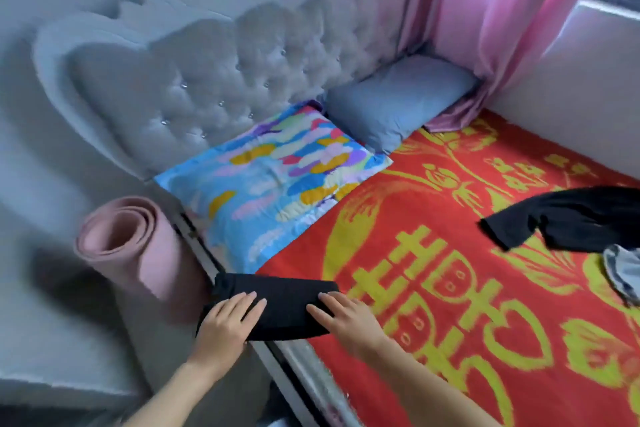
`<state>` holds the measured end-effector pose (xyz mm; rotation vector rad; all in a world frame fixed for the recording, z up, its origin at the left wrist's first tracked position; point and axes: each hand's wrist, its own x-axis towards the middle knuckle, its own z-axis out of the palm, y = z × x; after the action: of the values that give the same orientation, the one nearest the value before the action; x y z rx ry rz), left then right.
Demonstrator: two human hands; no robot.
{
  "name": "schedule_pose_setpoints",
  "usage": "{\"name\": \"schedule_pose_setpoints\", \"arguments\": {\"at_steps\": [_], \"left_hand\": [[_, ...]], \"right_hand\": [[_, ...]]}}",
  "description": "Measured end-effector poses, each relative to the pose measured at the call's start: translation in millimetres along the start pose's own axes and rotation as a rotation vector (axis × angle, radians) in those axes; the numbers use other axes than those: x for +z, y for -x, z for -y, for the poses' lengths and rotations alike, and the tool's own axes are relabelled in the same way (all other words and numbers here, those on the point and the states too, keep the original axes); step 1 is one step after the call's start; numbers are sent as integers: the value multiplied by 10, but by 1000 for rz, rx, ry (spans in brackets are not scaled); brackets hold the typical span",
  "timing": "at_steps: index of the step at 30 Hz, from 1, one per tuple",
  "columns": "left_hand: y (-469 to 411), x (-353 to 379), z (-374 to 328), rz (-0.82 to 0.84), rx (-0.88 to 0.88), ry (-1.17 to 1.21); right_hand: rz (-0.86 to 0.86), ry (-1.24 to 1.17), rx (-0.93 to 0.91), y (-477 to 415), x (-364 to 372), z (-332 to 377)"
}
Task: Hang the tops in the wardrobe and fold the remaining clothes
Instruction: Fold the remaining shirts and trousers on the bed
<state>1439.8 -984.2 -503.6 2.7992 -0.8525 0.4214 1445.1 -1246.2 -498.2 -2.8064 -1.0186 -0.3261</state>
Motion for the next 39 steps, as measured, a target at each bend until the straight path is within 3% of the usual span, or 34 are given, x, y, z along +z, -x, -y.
{"name": "schedule_pose_setpoints", "arguments": {"at_steps": [6, 13, 19, 24, 27, 30, 34, 39], "left_hand": [[1571, -1087, 201, -4, -405, -246], [3430, -1794, 577, 115, -619, -364], [4963, -2116, 1332, 187, -772, -235], [5603, -2127, 1923, 210, -828, -31], [5737, -2084, 2165, 200, -829, -64], [5759, -1940, 2478, 160, -817, -136], [5702, -1738, 2859, 294, -864, -79], [5733, -1180, 3424, 330, -867, -93]], "right_hand": [[-8, -67, -492, -861, -209, 1367], [-95, -136, -761, -1401, 97, 3232], [80, -119, -788, -1716, 591, 4947], [262, -102, -738, -2025, 776, 5756], [453, -137, -605, -2168, 880, 5929], [445, -141, -578, -2409, 1040, 5998], [472, -65, -568, -2741, 1305, 6003], [479, -46, -513, -3070, 1900, 6033]]}}
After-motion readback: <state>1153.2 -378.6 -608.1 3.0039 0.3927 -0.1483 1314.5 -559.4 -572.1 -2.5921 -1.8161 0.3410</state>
